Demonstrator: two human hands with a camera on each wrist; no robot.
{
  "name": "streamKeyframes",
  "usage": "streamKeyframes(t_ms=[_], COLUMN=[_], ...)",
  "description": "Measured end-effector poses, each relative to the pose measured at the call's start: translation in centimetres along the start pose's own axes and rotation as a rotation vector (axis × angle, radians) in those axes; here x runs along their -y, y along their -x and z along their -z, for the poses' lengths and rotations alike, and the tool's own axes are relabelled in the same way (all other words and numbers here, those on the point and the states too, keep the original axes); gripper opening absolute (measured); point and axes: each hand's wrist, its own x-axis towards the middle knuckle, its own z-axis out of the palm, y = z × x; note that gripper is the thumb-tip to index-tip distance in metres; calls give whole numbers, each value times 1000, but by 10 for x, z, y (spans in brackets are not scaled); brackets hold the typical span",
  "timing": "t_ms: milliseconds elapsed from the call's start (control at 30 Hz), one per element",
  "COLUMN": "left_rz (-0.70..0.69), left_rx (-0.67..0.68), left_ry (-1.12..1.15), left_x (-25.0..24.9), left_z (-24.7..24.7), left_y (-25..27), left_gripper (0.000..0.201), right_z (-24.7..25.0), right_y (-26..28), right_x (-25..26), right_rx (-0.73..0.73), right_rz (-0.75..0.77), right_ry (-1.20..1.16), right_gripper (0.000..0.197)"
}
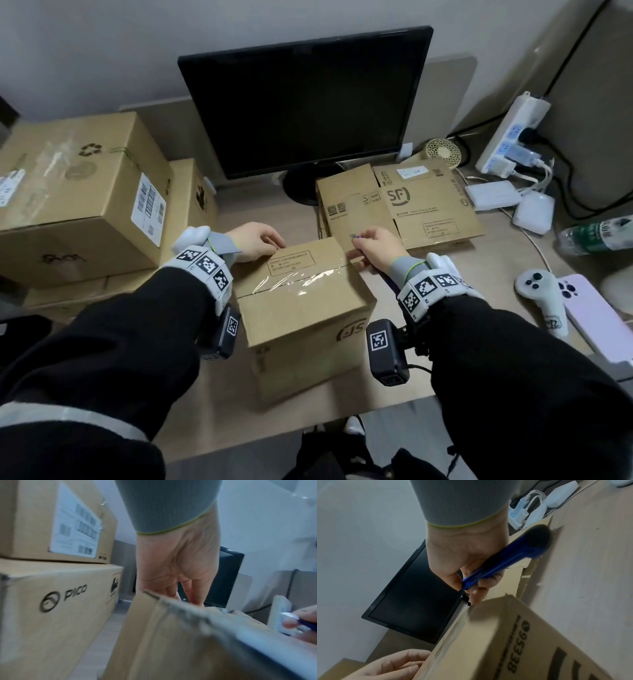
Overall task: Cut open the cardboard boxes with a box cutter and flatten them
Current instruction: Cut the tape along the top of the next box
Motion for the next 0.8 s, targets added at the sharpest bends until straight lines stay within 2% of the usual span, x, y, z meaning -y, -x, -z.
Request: streamKeyframes(t_ms=[100,167,367,500,667,800], left_rz=[8,7,29,71,70,75], left_rx=[97,118,176,143,105,-31], left_ry=[-132,-204,-163,-137,-80,-173], left_x=[-22,-37,-47,-49,-33,-24], left_z=[-3,-11,-39,-62,-107,-119], left_y=[-4,-6,-12,-16,-16,-16], left_gripper=[16,29,35,45,39,35], right_z=[-2,-6,-11,-18,-29,-30], right_y=[-1,-3,1,7,9,3], right_x=[-1,0,-1,-11,-26,-41], right_rx=[40,61,145,262,345,345], right_rz=[3,12,-50,-114,-137,-130], right_ry=[-52,-41,-5,-57,-58,19], right_gripper=[20,18,14,7,14,14])
